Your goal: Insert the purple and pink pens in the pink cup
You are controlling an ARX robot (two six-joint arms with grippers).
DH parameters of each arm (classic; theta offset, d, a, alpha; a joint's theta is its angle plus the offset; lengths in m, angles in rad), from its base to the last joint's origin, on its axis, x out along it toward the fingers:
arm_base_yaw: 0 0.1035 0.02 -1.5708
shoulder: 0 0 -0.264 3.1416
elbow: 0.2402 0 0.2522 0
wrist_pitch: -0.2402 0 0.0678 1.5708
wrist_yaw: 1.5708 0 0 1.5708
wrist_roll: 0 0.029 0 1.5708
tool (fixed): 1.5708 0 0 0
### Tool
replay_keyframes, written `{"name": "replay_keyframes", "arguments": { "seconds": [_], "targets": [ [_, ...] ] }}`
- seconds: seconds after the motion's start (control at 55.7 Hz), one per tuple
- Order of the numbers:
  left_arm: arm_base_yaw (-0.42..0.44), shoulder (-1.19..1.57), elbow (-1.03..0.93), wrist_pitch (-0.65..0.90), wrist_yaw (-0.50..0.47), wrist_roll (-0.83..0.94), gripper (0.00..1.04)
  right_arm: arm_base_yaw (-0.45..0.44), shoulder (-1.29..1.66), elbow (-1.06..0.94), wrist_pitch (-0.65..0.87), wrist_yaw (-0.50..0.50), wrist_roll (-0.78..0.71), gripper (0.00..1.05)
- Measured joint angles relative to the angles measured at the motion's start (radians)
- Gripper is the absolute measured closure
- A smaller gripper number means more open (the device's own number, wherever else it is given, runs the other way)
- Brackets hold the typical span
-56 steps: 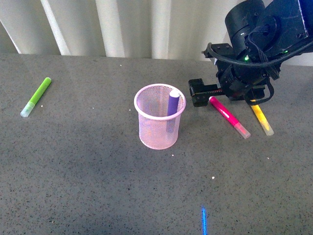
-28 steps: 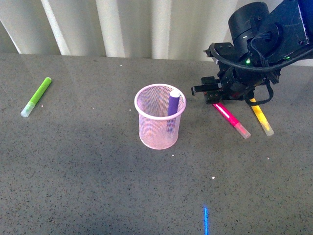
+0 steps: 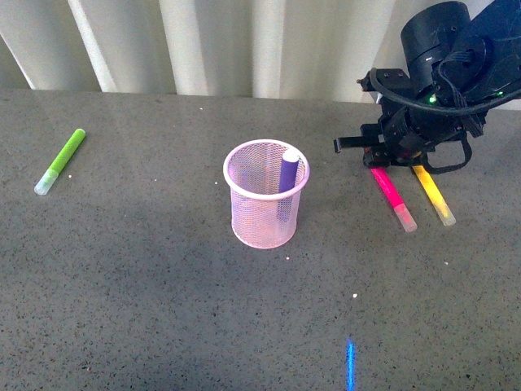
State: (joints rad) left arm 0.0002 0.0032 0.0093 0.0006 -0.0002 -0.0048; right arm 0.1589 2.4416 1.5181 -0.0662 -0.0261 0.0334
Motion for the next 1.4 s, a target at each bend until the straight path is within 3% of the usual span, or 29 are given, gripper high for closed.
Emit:
{"name": "replay_keyframes", "arguments": {
  "seconds": [0.161,0.431,0.718,0.987,1.399],
  "targets": [
    [0.000,0.000,0.000,0.000,0.000,0.000,0.07,-0.006,-0.019,-0.043,0.087,-0.042,0.058,0.93],
    [0.000,0.000,0.000,0.000,0.000,0.000,0.07,0.019,-0.312,-0.230,0.395,-0.179,0.203,0.93],
    [0.000,0.000,0.000,0.000,0.000,0.000,0.07,0.129,-0.682,-0.514,0.854,-0.369,0.319,0.93],
    [0.000,0.000,0.000,0.000,0.000,0.000,0.07,0.249,-0.618,-0.690,1.085,-0.334,0.250,0.93],
    [0.000,0.000,0.000,0.000,0.000,0.000,0.07,0.293,-0.461,-0.682,1.224,-0.305,0.197,0.93]
  ]
}}
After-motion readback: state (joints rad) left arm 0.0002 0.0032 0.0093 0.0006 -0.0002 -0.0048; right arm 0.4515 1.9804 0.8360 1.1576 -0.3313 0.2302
